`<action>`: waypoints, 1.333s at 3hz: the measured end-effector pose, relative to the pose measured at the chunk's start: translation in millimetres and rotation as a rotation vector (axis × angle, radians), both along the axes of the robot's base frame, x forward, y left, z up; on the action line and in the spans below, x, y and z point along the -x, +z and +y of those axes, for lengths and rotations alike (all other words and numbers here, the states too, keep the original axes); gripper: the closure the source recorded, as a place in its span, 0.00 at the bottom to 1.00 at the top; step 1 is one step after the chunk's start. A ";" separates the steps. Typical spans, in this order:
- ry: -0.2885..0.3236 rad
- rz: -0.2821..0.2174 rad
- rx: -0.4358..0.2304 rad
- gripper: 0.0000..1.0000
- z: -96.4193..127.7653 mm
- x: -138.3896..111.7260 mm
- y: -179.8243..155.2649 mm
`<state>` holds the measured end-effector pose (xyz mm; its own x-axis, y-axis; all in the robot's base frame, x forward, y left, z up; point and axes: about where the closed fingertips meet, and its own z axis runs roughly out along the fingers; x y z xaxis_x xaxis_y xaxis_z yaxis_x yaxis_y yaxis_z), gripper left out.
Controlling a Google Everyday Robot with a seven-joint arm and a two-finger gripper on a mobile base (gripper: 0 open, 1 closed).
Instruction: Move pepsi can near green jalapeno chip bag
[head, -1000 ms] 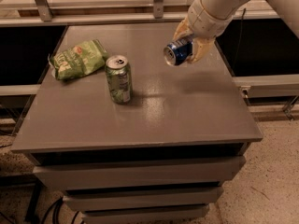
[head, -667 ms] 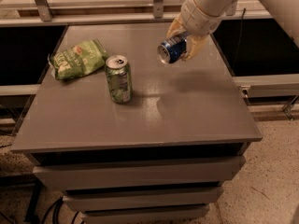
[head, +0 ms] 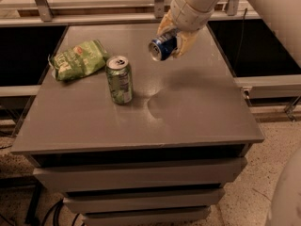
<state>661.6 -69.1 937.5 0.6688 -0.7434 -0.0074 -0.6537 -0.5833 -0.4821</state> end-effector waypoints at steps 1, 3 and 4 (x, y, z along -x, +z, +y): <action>0.038 -0.006 -0.009 1.00 17.3 -1.7 3.2; 0.108 -0.007 -0.011 1.00 51.4 -3.9 3.8; 0.135 -0.004 -0.023 1.00 60.2 -13.2 -0.4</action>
Offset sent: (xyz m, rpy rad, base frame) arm -0.0019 0.0528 0.0130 0.0118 -0.0249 0.1211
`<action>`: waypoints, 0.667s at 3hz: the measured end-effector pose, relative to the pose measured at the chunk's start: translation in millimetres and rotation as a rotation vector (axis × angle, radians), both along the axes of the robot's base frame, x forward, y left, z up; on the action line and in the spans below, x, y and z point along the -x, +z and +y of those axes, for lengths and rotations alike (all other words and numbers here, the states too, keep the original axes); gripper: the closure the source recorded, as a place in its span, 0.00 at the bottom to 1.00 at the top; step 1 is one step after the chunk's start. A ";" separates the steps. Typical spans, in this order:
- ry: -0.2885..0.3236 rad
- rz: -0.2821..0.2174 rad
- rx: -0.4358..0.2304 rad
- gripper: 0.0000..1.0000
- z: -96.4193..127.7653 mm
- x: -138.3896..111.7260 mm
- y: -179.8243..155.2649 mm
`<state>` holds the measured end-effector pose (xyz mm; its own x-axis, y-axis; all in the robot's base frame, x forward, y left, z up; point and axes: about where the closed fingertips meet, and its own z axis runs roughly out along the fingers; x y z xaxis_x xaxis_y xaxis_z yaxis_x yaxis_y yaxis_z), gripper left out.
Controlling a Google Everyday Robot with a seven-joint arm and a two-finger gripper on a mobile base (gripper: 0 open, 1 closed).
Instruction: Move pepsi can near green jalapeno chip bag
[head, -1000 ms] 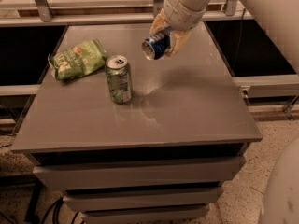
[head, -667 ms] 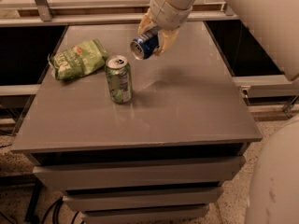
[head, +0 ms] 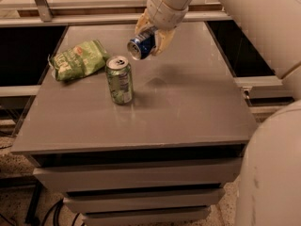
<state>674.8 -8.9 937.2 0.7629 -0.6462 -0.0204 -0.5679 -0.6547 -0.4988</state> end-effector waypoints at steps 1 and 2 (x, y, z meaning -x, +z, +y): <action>0.048 -0.003 -0.012 1.00 14.6 -9.2 0.1; 0.113 -0.018 -0.022 1.00 35.0 -13.8 6.9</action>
Offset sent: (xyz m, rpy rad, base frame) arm 0.0195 0.0553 0.0225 0.0333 -0.0439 0.1888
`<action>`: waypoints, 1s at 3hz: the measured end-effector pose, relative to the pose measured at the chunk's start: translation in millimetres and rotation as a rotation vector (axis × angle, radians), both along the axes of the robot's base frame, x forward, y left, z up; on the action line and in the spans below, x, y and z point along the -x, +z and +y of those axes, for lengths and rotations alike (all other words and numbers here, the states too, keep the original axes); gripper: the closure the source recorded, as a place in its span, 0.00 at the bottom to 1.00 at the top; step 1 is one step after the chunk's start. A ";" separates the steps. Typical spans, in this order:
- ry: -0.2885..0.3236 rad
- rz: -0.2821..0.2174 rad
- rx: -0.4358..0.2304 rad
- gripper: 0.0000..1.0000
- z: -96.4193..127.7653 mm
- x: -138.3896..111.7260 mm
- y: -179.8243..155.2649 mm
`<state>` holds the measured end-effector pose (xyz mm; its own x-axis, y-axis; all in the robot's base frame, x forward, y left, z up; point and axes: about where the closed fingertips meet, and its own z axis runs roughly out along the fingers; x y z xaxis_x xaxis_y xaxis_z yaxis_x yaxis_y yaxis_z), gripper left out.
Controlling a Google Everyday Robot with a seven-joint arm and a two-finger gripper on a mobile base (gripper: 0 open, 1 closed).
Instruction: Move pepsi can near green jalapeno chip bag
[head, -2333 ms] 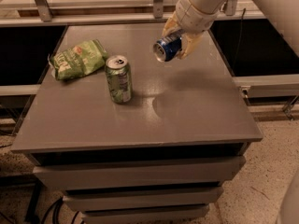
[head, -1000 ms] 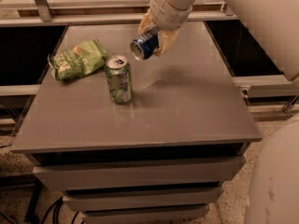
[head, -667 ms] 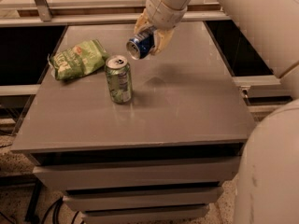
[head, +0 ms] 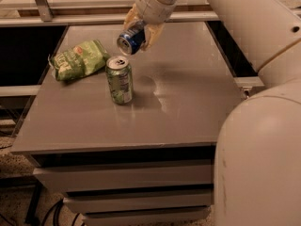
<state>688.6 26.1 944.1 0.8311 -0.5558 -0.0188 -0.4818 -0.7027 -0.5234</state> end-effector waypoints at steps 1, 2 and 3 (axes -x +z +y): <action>0.067 -0.020 -0.014 1.00 21.1 -2.7 8.1; 0.136 -0.043 -0.023 1.00 44.7 2.5 16.8; 0.194 -0.047 -0.029 1.00 66.4 12.6 19.3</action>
Offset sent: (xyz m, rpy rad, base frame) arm -0.0117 0.0677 0.0337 0.0325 -0.0759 0.2155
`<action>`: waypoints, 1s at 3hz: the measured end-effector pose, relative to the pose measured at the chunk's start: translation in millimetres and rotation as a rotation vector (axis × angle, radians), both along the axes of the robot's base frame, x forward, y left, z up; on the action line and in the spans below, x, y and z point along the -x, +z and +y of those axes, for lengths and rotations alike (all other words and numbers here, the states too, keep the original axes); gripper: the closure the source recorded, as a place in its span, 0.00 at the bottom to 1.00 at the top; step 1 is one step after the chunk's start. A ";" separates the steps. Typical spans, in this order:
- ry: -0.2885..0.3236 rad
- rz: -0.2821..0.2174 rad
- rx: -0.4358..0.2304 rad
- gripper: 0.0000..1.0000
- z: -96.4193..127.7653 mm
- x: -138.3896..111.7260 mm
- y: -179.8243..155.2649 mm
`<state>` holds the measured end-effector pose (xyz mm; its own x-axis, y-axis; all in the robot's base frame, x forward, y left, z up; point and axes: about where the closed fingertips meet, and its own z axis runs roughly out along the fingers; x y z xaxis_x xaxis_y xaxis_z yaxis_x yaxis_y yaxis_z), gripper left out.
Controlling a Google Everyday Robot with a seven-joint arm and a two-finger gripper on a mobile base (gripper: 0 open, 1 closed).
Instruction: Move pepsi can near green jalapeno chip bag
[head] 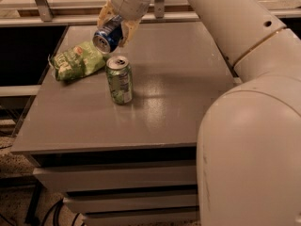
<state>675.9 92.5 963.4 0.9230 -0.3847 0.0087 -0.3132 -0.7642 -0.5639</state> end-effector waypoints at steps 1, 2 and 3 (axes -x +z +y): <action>0.041 -0.015 0.013 1.00 18.2 11.4 1.3; 0.077 -0.021 0.031 1.00 32.9 24.8 0.6; 0.099 -0.031 0.072 1.00 45.0 36.5 -3.1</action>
Offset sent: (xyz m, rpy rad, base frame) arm -0.0433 0.0454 0.0037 -0.0541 -0.0322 0.1145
